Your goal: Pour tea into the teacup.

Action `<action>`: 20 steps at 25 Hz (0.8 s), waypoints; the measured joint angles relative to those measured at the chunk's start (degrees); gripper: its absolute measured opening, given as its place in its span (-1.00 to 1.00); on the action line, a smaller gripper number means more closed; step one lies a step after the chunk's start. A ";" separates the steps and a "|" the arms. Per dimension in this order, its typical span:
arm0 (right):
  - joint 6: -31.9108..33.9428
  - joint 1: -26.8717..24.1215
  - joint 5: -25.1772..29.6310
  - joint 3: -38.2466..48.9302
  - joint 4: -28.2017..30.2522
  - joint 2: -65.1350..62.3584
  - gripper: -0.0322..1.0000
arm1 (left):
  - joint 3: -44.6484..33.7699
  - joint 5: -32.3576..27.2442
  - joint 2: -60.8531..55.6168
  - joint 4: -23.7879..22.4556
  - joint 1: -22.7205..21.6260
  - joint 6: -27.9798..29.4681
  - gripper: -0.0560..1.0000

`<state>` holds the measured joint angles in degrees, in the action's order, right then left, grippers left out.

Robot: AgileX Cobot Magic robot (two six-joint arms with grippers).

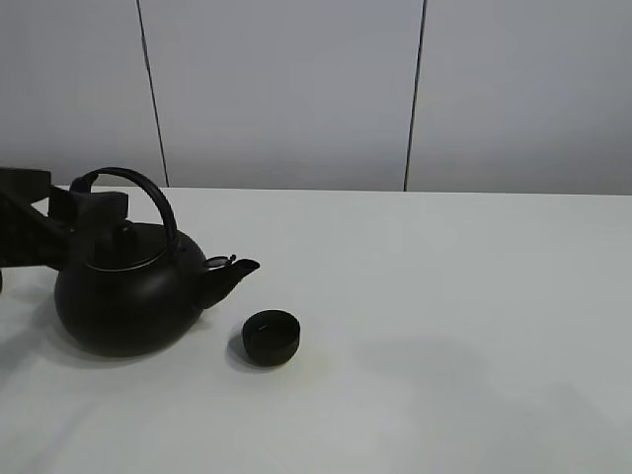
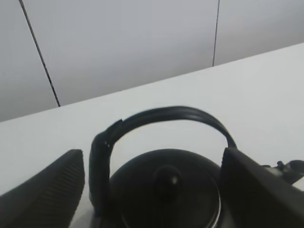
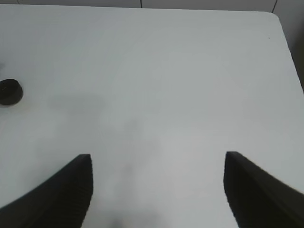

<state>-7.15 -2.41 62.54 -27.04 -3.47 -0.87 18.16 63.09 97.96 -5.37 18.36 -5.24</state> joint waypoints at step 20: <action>0.00 0.00 -0.05 0.00 0.00 0.00 0.08 | 36.96 -75.02 -32.55 -7.97 -15.33 3.24 0.42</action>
<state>-7.15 -2.41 62.49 -27.04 -3.47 -0.87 55.12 -11.93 65.42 -13.35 3.03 -2.00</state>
